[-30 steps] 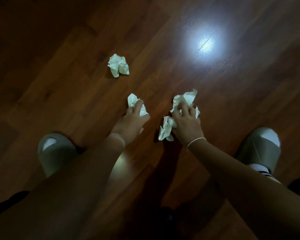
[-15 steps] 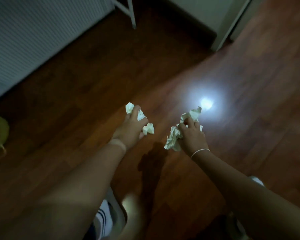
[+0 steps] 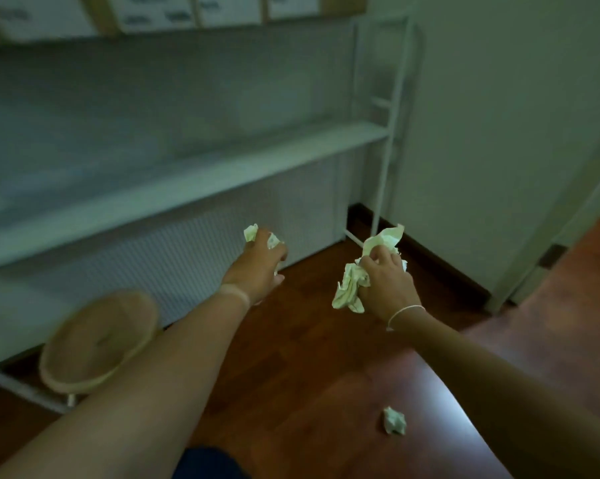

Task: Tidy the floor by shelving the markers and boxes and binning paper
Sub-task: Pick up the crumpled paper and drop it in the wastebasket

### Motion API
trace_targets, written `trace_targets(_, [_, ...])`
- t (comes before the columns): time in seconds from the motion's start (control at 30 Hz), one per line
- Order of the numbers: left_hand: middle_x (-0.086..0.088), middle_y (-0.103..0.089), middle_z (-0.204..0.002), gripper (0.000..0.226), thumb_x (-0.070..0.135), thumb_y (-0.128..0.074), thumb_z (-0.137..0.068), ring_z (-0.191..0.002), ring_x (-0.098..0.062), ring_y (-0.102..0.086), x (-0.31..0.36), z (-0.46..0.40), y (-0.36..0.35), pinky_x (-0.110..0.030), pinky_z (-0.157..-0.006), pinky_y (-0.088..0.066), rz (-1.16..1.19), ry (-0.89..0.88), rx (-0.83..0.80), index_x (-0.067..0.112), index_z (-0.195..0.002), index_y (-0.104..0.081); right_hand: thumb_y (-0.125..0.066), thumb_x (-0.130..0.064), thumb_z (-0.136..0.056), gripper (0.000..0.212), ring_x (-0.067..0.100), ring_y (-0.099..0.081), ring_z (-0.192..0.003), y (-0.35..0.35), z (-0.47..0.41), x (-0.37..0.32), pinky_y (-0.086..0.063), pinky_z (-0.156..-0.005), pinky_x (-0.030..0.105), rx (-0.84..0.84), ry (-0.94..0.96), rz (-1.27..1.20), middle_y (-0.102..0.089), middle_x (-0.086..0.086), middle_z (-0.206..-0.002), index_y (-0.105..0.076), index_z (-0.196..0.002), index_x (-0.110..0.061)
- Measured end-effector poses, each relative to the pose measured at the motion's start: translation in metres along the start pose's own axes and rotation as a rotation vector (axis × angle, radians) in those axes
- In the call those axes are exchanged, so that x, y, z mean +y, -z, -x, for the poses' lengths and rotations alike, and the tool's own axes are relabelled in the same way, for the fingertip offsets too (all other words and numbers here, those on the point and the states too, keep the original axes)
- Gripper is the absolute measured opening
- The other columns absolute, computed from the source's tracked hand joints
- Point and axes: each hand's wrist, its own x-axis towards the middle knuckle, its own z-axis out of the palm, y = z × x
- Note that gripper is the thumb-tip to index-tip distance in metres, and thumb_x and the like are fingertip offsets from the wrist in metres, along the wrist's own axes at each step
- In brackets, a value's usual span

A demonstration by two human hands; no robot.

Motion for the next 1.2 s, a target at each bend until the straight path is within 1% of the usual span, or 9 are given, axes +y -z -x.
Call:
trace_targets(0.13, [-0.009, -0.021, -0.143, 0.03, 0.021, -0.064, -0.086, -0.109, -0.03, -0.048, -0.066, 0.03, 0.061, -0.036, -0.084, -0.049, -0.025, 0.042, 0.031, 0.016, -0.113, -0.051, -0.057, -0.026, -0.085, 0.035, 0.023, -0.037, -0.118, 0.014, -0.022, -0.093, -0.048, -0.087, 0.039, 0.036, 0.082, -0.016, -0.041, 0.004, -0.125, -0.053, -0.119, -0.016])
trace_targets(0.27, [-0.009, -0.023, -0.14, 0.029, 0.02, -0.066, -0.085, -0.093, -0.03, -0.051, -0.134, 0.076, 0.106, -0.042, -0.079, -0.051, -0.061, 0.112, 0.075, 0.014, -0.109, -0.051, -0.053, -0.018, -0.086, 0.033, 0.027, -0.037, -0.118, 0.015, -0.033, -0.188, -0.046, -0.09, 0.038, 0.008, 0.195, -0.017, -0.04, 0.009, -0.127, -0.053, -0.118, -0.011])
trace_targets(0.47, [-0.012, -0.021, -0.146, 0.034, 0.023, -0.067, -0.084, -0.117, -0.034, -0.049, -0.213, 0.127, 0.138, -0.044, -0.091, -0.047, -0.081, 0.215, 0.084, 0.012, -0.112, -0.052, -0.05, -0.017, -0.089, 0.035, 0.029, -0.034, -0.123, 0.002, -0.037, -0.291, -0.046, -0.091, 0.043, -0.04, 0.281, -0.063, -0.038, 0.011, -0.131, -0.051, -0.123, -0.009])
trace_targets(0.57, [-0.012, -0.023, -0.144, 0.036, 0.024, -0.068, -0.083, -0.114, -0.033, -0.05, -0.243, 0.142, 0.142, -0.042, -0.091, -0.046, -0.064, 0.258, 0.05, 0.012, -0.113, -0.052, -0.049, -0.018, -0.089, 0.034, 0.029, -0.035, -0.123, -0.016, -0.039, -0.33, -0.045, -0.089, 0.041, -0.069, 0.31, -0.078, -0.038, 0.011, -0.131, -0.051, -0.122, -0.008])
trace_targets(0.67, [-0.01, -0.028, -0.139, 0.037, 0.026, -0.068, -0.082, -0.105, -0.03, -0.053, -0.272, 0.15, 0.134, -0.039, -0.089, -0.046, -0.048, 0.293, -0.022, 0.013, -0.113, -0.053, -0.048, -0.018, -0.09, 0.033, 0.03, -0.033, -0.123, -0.046, -0.045, -0.364, -0.045, -0.091, 0.042, -0.125, 0.343, -0.096, -0.038, 0.013, -0.131, -0.051, -0.121, -0.007])
trace_targets(0.77, [-0.009, -0.027, -0.142, 0.038, 0.026, -0.068, -0.082, -0.11, -0.031, -0.051, -0.296, 0.151, 0.117, -0.035, -0.089, -0.044, -0.006, 0.331, -0.077, 0.014, -0.115, -0.052, -0.049, -0.017, -0.088, 0.03, 0.032, -0.034, -0.12, -0.079, -0.051, -0.386, -0.045, -0.088, 0.044, -0.187, 0.346, -0.146, -0.039, 0.014, -0.127, -0.052, -0.116, -0.006])
trace_targets(0.87, [-0.011, -0.029, -0.14, 0.042, 0.027, -0.068, -0.082, -0.107, -0.031, -0.052, -0.328, 0.148, 0.088, -0.036, -0.089, -0.044, 0.039, 0.38, -0.138, 0.014, -0.118, -0.051, -0.052, -0.018, -0.086, 0.026, 0.032, -0.037, -0.115, -0.13, -0.063, -0.404, -0.046, -0.084, 0.044, -0.285, 0.325, -0.181, -0.039, 0.014, -0.123, -0.052, -0.109, -0.005])
trace_targets(1.03, [-0.012, -0.03, -0.137, 0.043, 0.027, -0.07, -0.081, -0.101, -0.029, -0.052, -0.381, 0.14, 0.035, -0.033, -0.089, -0.041, 0.165, 0.474, -0.207, 0.012, -0.116, -0.052, -0.056, -0.019, -0.084, 0.032, 0.033, -0.036, -0.119, -0.209, -0.087, -0.42, -0.043, -0.091, 0.041, -0.399, 0.269, -0.21, -0.039, 0.014, -0.127, -0.052, -0.113, -0.006])
trace_targets(1.2, [-0.011, -0.025, -0.143, 0.047, 0.031, -0.074, -0.075, -0.128, -0.03, -0.04, -0.428, 0.13, -0.015, -0.037, -0.103, -0.038, 0.258, 0.566, -0.243, 0.017, -0.115, -0.053, -0.057, -0.022, -0.084, 0.04, 0.033, -0.036, -0.12, -0.274, -0.112, -0.433, -0.042, -0.092, 0.039, -0.48, 0.282, -0.165, -0.037, 0.014, -0.13, -0.049, -0.12, -0.008])
